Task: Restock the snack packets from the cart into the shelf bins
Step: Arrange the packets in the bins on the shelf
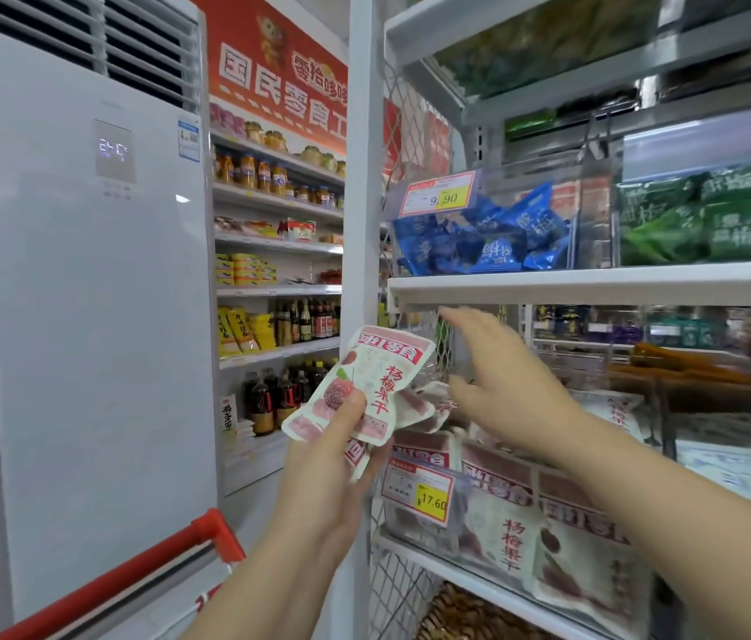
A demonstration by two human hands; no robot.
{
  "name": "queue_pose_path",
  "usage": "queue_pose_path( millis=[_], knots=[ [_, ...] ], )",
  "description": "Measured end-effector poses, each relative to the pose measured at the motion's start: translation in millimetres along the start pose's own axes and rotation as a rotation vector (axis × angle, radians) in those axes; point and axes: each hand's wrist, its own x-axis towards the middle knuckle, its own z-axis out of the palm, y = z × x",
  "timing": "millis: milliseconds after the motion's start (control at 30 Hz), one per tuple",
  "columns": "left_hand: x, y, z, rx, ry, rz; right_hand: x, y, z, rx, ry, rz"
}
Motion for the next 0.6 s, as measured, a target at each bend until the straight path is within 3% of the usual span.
queue_pose_path(
  millis=[100,167,300,467,533,600],
  knots=[
    [-5,-6,19,0.050,-0.057,-0.038,-17,-3,-9,-0.130,-0.035,-0.316],
    [-7,-10,30,0.107,-0.140,-0.053,-20,7,-15,-0.174,-0.051,-0.407],
    [-10,-11,49,0.227,-0.324,-0.080,-26,25,-51,-0.100,-0.116,-0.311],
    [-4,-21,67,0.430,-0.437,-0.105,-46,43,-71,-0.151,-0.036,-0.168],
    [-1,-20,67,0.560,-0.428,-0.010,-57,58,-76,-0.207,-0.023,-0.103],
    [1,-18,64,0.883,-0.392,0.230,-68,75,-79,-0.270,-0.089,-0.068]
  ],
)
